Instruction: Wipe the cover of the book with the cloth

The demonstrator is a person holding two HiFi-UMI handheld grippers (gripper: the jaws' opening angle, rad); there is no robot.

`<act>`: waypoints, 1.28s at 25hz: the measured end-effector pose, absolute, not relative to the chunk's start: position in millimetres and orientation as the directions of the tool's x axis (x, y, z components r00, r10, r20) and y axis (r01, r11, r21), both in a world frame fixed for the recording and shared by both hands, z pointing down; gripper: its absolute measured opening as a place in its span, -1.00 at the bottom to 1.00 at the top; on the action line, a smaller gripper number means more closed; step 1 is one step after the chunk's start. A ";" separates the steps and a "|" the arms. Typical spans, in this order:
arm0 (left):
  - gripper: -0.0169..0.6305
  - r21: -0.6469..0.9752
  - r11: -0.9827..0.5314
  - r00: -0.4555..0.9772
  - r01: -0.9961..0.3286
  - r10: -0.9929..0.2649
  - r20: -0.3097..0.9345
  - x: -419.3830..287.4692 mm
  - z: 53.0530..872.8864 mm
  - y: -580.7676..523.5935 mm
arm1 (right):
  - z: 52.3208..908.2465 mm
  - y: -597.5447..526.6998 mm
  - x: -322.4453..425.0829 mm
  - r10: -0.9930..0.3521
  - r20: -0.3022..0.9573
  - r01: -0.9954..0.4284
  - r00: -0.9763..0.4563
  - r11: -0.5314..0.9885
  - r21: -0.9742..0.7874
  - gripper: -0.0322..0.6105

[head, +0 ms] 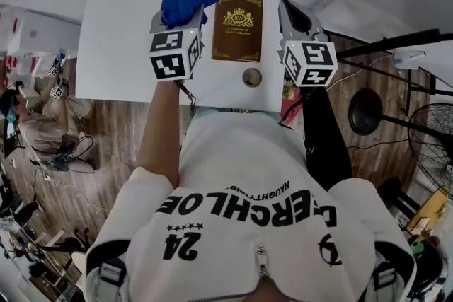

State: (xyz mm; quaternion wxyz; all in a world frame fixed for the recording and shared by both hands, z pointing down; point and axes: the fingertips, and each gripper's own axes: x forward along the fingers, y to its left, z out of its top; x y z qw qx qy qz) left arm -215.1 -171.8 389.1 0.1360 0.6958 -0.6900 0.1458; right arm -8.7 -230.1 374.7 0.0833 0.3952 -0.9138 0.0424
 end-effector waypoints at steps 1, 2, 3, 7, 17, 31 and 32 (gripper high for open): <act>-0.24 -0.022 -0.006 -0.002 -1.000 -0.933 0.361 -215.8 376.7 -172.9 | 370.7 -230.4 -9.0 -0.717 0.176 -0.730 -0.674 0.684 -0.009 -0.89; -0.24 -0.029 -0.003 -0.007 -1.000 -0.942 0.334 -216.1 365.8 -173.4 | 366.7 -230.4 -9.5 -0.719 0.168 -0.730 -0.675 0.684 -0.006 -0.89; -0.24 -0.036 -0.002 -0.010 -0.999 -0.950 0.313 -216.0 356.5 -173.2 | 362.7 -229.9 -10.1 -0.719 0.161 -0.729 -0.677 0.685 -0.004 -0.89; -0.24 -0.072 0.001 -0.020 -0.997 -0.966 0.256 -213.9 329.0 -169.9 | 341.2 -224.7 -10.9 -0.720 0.127 -0.722 -0.682 0.691 0.040 -0.89; -0.24 -0.114 -0.004 -0.016 -0.993 -0.985 0.171 -211.8 304.9 -165.3 | 316.2 -216.2 -16.8 -0.733 0.071 -0.723 -0.676 0.679 0.127 -0.89; -0.24 -0.129 -0.004 -0.018 -0.992 -0.986 0.167 -216.8 301.3 -155.8 | 312.4 -207.7 -22.3 -0.740 0.062 -0.732 -0.670 0.672 0.112 -0.89; -0.24 -0.128 -0.004 -0.018 -0.992 -0.986 0.166 -217.3 301.6 -155.5 | 312.9 -207.3 -22.5 -0.740 0.062 -0.732 -0.670 0.672 0.109 -0.89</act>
